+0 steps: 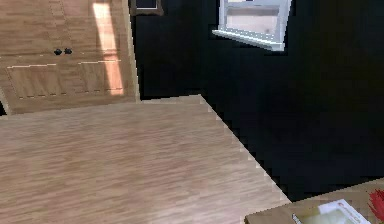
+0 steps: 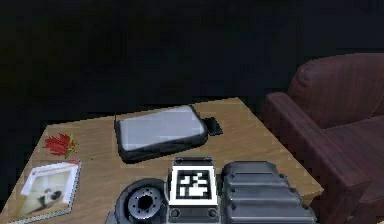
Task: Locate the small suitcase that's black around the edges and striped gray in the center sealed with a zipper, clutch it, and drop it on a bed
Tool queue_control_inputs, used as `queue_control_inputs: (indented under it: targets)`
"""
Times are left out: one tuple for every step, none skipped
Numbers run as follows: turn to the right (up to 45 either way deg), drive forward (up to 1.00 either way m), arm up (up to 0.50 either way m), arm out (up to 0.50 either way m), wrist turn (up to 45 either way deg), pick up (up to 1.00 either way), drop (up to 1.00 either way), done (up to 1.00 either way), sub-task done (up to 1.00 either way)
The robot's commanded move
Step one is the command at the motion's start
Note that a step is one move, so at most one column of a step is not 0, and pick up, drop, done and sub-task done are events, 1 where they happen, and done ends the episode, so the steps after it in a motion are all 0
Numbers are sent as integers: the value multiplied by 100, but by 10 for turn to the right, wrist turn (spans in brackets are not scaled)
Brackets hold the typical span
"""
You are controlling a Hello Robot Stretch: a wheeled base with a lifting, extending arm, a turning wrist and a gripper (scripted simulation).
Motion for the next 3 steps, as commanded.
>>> queue_control_inputs:
  targets:
    - [0, 0, 0, 48, 0, 0, 0, 0, 0]
    - [0, 0, 0, 0, 450, 0, 0, 0, 0]
    - [0, 0, 0, 0, 450, 0, 0, 0, 0]
